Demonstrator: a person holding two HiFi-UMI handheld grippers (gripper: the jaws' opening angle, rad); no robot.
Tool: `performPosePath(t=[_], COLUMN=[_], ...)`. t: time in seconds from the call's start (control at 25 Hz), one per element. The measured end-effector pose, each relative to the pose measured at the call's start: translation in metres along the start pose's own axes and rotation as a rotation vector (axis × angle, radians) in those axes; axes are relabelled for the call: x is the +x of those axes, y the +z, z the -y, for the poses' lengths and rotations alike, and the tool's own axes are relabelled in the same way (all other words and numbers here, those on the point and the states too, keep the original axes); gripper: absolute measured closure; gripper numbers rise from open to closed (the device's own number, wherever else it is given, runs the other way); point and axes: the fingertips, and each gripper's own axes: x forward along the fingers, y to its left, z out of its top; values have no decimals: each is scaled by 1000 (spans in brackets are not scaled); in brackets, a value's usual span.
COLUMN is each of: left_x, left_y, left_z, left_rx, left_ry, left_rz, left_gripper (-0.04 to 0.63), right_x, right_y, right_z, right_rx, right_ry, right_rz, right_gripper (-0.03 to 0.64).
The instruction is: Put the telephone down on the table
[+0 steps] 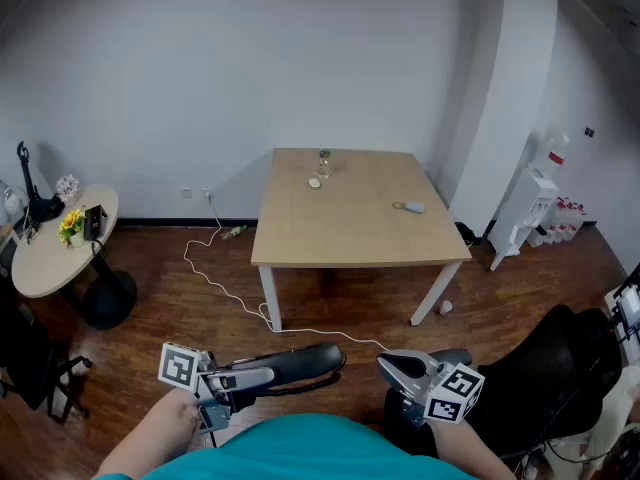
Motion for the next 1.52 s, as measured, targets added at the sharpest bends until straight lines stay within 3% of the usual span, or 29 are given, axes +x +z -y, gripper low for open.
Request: performPosePath(t=[0.44,0.72,1.04,1.32,1.52], left_x=[89,99,62,31,27], left_y=[-12,1,91,183,232], left_z=[-7,-28,-69,-111,-135], left_rx=[-7,-39,-53,-30,-43], left_ry=[-24,-7,-47,-18,-27], left_rz=[36,25,7,-83,-83], left_gripper=[298,298,298,298,298], right_x=[-81,-73,18,93,131], right_y=[8,4,29,61,75], right_z=[51,84,131,175,202], right_rx=[-23,0,-15,-2,-4], right_ry=[-25,-40,-78,-136,-150], right_rz=[-3,-2,6,34,23], right_gripper=[615,615,615,615,615])
